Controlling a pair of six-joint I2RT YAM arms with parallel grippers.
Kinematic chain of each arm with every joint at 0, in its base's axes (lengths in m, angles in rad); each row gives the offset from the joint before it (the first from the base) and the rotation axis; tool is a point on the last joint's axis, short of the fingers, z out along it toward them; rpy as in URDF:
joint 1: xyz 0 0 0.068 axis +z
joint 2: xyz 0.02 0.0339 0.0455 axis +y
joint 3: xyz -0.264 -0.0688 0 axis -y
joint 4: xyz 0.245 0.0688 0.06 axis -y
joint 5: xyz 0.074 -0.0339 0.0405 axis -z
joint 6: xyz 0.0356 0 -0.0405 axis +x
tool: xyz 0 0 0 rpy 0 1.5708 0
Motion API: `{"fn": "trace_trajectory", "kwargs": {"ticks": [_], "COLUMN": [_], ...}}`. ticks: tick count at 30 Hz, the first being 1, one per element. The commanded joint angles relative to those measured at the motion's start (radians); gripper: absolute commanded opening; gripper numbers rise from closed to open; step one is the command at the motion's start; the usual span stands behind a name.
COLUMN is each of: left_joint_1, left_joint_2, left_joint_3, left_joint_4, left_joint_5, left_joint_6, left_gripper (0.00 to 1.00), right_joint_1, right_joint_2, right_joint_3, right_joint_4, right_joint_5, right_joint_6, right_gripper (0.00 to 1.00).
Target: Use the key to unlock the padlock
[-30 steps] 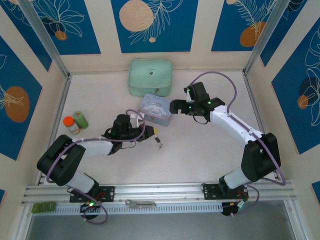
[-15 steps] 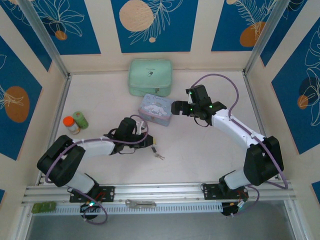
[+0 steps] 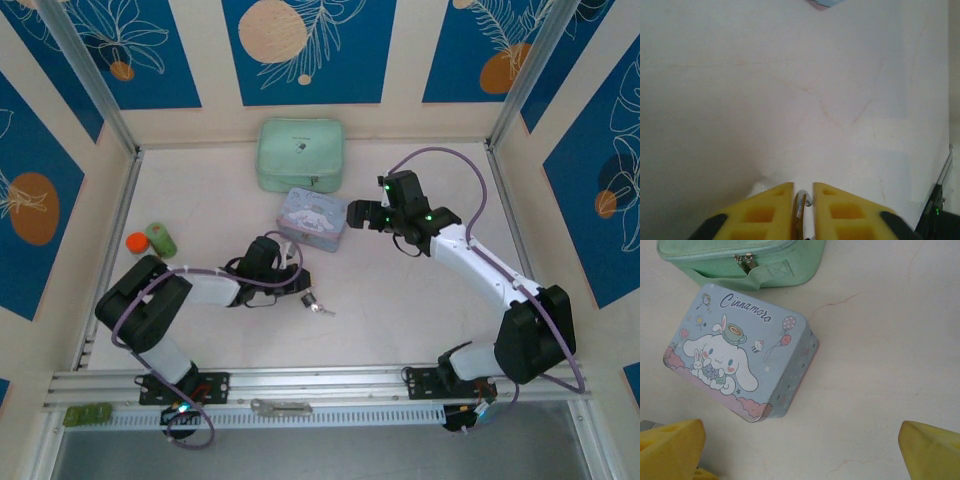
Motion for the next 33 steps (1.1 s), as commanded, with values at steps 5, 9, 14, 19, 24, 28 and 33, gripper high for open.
{"fn": "trace_trajectory", "kwargs": {"ticks": [5, 9, 14, 19, 24, 28, 33], "left_joint_1": [-0.009, -0.009, -0.009, -0.004, 0.045, 0.13, 0.254], "left_joint_2": [-0.043, -0.07, -0.095, -0.151, -0.232, -0.29, -0.349], "left_joint_3": [0.043, 0.05, 0.057, 0.079, 0.099, 0.119, 0.162], "left_joint_4": [-0.088, -0.117, -0.138, -0.196, -0.224, -0.253, -0.331], "left_joint_5": [-0.065, -0.086, -0.107, -0.152, -0.179, -0.195, -0.276], "left_joint_6": [0.053, 0.066, 0.075, 0.105, 0.123, 0.173, 0.27], "left_gripper": [0.31, 0.38, 0.56, 0.7, 0.81, 0.88, 0.99], "right_joint_1": [-0.009, -0.013, -0.017, -0.048, -0.114, -0.189, -0.301], "right_joint_2": [-0.007, -0.005, -0.01, -0.02, -0.032, -0.037, -0.039], "right_joint_3": [-0.001, -0.001, -0.003, -0.036, -0.074, -0.108, -0.171], "right_joint_4": [0.015, 0.018, 0.019, 0.041, 0.055, 0.081, 0.139], "right_joint_5": [0.019, 0.017, 0.019, 0.05, 0.063, 0.066, 0.043], "right_joint_6": [-0.005, -0.005, -0.011, -0.025, -0.059, -0.1, -0.124], "right_gripper": [0.99, 0.99, 0.99, 0.99, 0.99, 0.99, 0.99]}}
